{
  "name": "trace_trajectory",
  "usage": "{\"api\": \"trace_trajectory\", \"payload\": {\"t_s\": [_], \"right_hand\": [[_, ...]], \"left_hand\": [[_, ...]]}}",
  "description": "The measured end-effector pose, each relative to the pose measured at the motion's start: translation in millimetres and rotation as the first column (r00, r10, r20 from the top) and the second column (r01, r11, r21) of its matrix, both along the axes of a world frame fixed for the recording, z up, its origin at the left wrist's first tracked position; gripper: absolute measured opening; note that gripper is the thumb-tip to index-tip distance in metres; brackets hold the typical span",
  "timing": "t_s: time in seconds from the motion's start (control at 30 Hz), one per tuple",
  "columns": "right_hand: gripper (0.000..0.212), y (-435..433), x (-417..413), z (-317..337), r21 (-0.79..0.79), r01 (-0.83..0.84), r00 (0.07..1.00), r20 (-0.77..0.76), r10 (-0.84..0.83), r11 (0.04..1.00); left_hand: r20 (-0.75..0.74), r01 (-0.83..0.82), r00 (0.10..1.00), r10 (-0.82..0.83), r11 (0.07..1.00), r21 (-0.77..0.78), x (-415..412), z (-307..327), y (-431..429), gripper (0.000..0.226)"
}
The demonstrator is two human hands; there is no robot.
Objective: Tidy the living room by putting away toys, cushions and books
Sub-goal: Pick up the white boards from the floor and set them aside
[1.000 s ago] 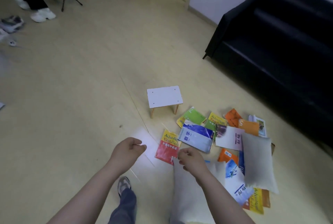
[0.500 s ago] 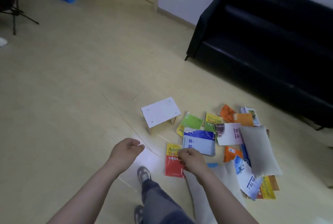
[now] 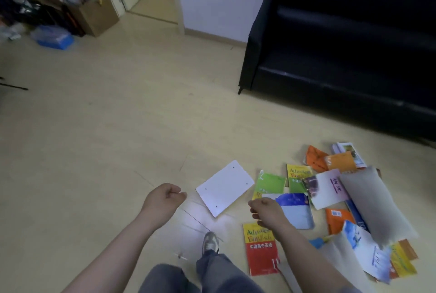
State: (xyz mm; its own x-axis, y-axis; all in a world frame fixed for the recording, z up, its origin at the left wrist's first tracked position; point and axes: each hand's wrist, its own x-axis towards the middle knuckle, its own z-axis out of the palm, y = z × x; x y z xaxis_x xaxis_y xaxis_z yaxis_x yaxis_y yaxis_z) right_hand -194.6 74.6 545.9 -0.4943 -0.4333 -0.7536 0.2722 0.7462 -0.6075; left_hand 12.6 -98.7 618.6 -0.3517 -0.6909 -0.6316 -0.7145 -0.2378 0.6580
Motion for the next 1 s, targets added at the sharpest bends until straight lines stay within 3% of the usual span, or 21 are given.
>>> {"api": "trace_trajectory", "payload": {"t_s": [0.23, 0.5, 0.6, 0.83, 1.0], "right_hand": [[0.017, -25.1, -24.3, -7.2, 0.051, 0.167, 0.986, 0.015, -0.168, 0.985], [0.024, -37.5, -25.8, -26.1, 0.213, 0.457, 0.884, -0.006, -0.467, 0.864], [0.023, -52.3, -24.2, -44.5, 0.249, 0.531, 0.837, -0.008, -0.547, 0.810], [0.018, -85.1, -26.2, -103.9, 0.272, 0.566, 0.807, 0.014, -0.591, 0.778], [0.019, -98.7, -45.4, -192.4, 0.277, 0.624, 0.751, 0.044, -0.658, 0.731]], "left_hand": [[0.032, 0.182, 0.983, -0.183, 0.983, 0.019, -68.1, -22.3, -60.9, 0.020], [0.086, 0.499, 0.860, -0.503, 0.864, 0.069, -138.1, -57.8, -130.9, 0.020], [0.131, 0.614, 0.775, -0.618, 0.786, 0.075, -165.5, -84.2, -161.3, 0.020], [0.200, 0.694, 0.680, -0.706, 0.707, 0.134, -204.6, -152.0, -183.3, 0.026], [0.243, 0.713, 0.636, -0.732, 0.679, 0.177, -232.4, -251.7, -176.8, 0.031]]}}
